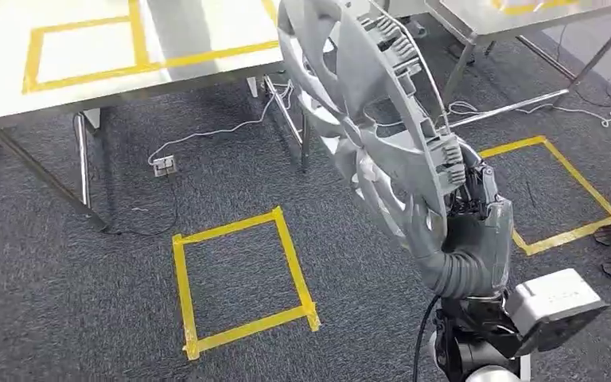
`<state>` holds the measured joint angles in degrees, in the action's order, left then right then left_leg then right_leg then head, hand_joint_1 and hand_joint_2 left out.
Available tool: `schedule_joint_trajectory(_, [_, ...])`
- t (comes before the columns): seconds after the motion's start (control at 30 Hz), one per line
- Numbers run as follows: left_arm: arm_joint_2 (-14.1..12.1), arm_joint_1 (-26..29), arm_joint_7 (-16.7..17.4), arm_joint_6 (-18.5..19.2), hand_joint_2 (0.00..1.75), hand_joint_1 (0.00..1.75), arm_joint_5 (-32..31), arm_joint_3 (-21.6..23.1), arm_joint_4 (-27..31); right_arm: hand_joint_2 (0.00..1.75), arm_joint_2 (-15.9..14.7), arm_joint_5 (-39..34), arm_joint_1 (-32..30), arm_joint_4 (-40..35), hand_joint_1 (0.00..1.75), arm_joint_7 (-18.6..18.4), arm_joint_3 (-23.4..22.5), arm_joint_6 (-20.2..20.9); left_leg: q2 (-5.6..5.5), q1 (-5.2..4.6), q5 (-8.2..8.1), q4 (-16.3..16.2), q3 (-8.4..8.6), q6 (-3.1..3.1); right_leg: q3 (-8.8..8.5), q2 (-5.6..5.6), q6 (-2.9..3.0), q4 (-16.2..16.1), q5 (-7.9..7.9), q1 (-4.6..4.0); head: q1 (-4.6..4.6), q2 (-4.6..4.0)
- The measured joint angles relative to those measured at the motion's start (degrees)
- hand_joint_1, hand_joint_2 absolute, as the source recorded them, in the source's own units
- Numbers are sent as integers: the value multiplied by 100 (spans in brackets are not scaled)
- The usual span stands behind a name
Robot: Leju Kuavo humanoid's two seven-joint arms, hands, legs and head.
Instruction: Take the parts from the cabinet and place them on the table.
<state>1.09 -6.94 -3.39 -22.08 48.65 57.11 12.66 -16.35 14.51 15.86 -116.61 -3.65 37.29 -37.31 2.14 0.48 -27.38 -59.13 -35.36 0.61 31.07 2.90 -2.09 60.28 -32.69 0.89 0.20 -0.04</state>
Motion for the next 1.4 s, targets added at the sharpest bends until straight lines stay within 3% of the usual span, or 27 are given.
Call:
schedule_joint_trajectory(0.03, [4,-8,0,0,0,0,0,-7,0,175,-9,2,-1,-11,175,-2,-7,-7,-68,-4,2,0,-1,20,187,-159,1,430,-241,-2,28,0])
schedule_joint_trajectory(0.07, [7,-14,0,0,0,0,0,-11,0,175,-15,4,-4,-15,175,-2,-4,-7,-145,-16,5,-1,0,38,422,-232,0,944,-468,-7,39,0])
schedule_joint_trajectory(0.1, [7,-14,2,4,0,0,0,-13,0,175,-17,4,-10,-13,175,-7,-4,-7,-224,-31,4,-2,0,50,634,-250,8,1361,-609,-13,46,0])
schedule_joint_trajectory(0.13, [7,-12,2,2,0,0,0,-13,0,175,-26,4,-18,-13,175,-13,-4,-7,-302,-45,8,-3,4,57,761,-252,29,1580,-619,-19,50,0])
schedule_joint_trajectory(0.2, [4,-4,4,2,0,0,2,-15,-2,175,-35,4,-25,-11,175,-17,-4,-9,-489,-77,7,-4,34,63,676,-275,110,1282,-268,-42,59,0])
schedule_joint_trajectory(0.27, [7,-7,0,2,0,0,2,-17,-2,175,-44,9,-19,-18,175,-17,-7,-9,-660,-108,6,-3,83,64,267,-443,226,290,343,-73,68,0])
schedule_joint_trajectory(0.3, [31,-11,-7,2,0,0,2,-17,-2,175,-48,24,-22,-33,175,-17,-9,-11,-726,-100,9,2,75,57,120,-719,304,-1,355,-67,44,0])
schedule_joint_trajectory(0.43, [48,4,-26,-4,0,0,0,-17,-7,175,-66,52,13,-70,175,-35,-13,-15,-966,-38,85,18,-23,-62,74,-573,319,-173,393,-111,74,0])
schedule_joint_trajectory(0.47, [26,8,-28,-4,0,0,0,-20,-9,175,-72,55,21,-83,175,-37,-15,-15,-850,-64,45,-7,-43,-72,12,-444,295,-334,433,-33,90,0])
schedule_joint_trajectory(0.5, [24,14,-35,-7,0,0,0,-20,-9,175,-72,55,17,-85,175,-42,-11,-11,-375,-122,-61,-91,-94,-121,-25,-400,298,-406,460,-44,72,0])
schedule_joint_trajectory(0.53, [22,7,-37,-4,0,0,0,-20,-9,175,-74,59,24,-101,175,-42,-11,-11,-181,-90,-290,-399,-250,-175,-35,-326,318,-425,473,-49,9,0])
schedule_joint_trajectory(0.6, [15,-4,-37,-4,0,0,0,-22,-9,175,-81,57,24,-105,175,-46,-13,-13,-171,-11,-653,-1206,-634,-254,-32,-194,309,-414,466,-44,-13,0])
schedule_joint_trajectory(0.63, [15,-1,-37,-4,0,0,0,-22,-9,175,-83,57,23,-103,175,-52,-13,-13,-187,25,-726,-1490,-779,-294,-31,-162,296,-405,456,-38,-22,0])
schedule_joint_trajectory(0.67, [13,7,-37,-4,0,0,0,-22,-11,175,-90,57,23,-103,175,-52,-13,-15,-196,59,-665,-1547,-806,-341,-30,-107,285,-392,450,-28,-29,0])
schedule_joint_trajectory(0.73, [-2,13,-37,-4,0,0,0,-22,-11,175,-90,57,28,-103,175,-52,-11,-26,-184,109,-254,-952,-461,-400,-32,-48,223,-349,410,7,-31,0])
schedule_joint_trajectory(0.77, [-7,9,-39,-4,0,0,0,-22,-11,175,-90,57,28,-105,175,-52,-2,-26,-136,123,18,-374,-126,-426,-33,-25,172,-299,375,32,-39,0])
schedule_joint_trajectory(0.8, [-9,5,-39,-4,0,0,0,-22,-11,175,-90,57,28,-105,175,-52,-4,-30,-92,117,-24,-80,28,-434,-30,-10,129,-257,340,45,-48,0])
schedule_joint_trajectory(0.83, [-7,-1,-42,-4,0,0,0,-22,-9,175,-90,55,43,-107,175,-52,-9,-35,-77,83,-61,-34,56,-340,4,-18,80,-200,313,6,-94,0])
schedule_joint_trajectory(0.87, [-15,4,-42,-4,0,0,0,-24,-11,175,-90,59,47,-107,175,-52,-7,-35,-90,75,-73,-64,40,-232,10,-19,57,-209,322,4,-74,0])
schedule_joint_trajectory(0.9, [-15,14,-39,-4,0,0,0,-22,-11,175,-90,57,54,-107,175,-52,-9,-39,-83,99,-63,-35,47,-207,11,-25,79,-189,255,8,-50,0])
schedule_joint_trajectory(0.93, [-15,20,-39,-4,0,0,0,-22,-13,175,-90,57,54,-107,175,-52,-13,-42,-85,88,-65,-39,49,-209,4,-32,234,-199,294,2,-39,0])
schedule_joint_trajectory(0.97, [-11,21,-39,-4,0,0,0,-22,-13,175,-90,57,54,-107,175,-52,-11,-42,-87,85,-66,-38,53,-209,-1,-40,292,-200,305,0,-28,0])
schedule_joint_trajectory(1.1, [-15,19,-42,-4,0,0,0,-22,-13,175,-90,46,56,-107,175,-52,-11,-46,-105,54,-93,-39,66,-128,-43,-44,310,-255,320,6,-5,0])
schedule_joint_trajectory(1.2, [-17,19,-42,-4,0,0,0,-22,-13,175,-90,4,56,-107,175,-28,-11,-59,-113,46,-102,-42,65,-112,-53,-42,277,-283,339,12,-2,0])
schedule_joint_trajectory(1.27, [-22,19,-39,-4,0,0,0,-22,-13,175,-90,-31,56,-107,175,-22,-9,-59,-116,39,-110,-44,65,-99,-57,-42,214,-292,341,18,0,0])
schedule_joint_trajectory(1.33, [-33,19,-39,-4,0,0,0,-22,-13,175,-90,-66,56,-107,175,-11,-9,-59,-119,35,-113,-46,62,-93,-67,-42,72,-318,338,28,0,0])
schedule_joint_trajectory(1.4, [-42,19,-39,-4,0,0,2,-22,-13,175,-90,-83,56,-107,175,-7,-7,-59,-120,36,-114,-47,61,-93,-72,-41,-2,-328,334,33,0,0])
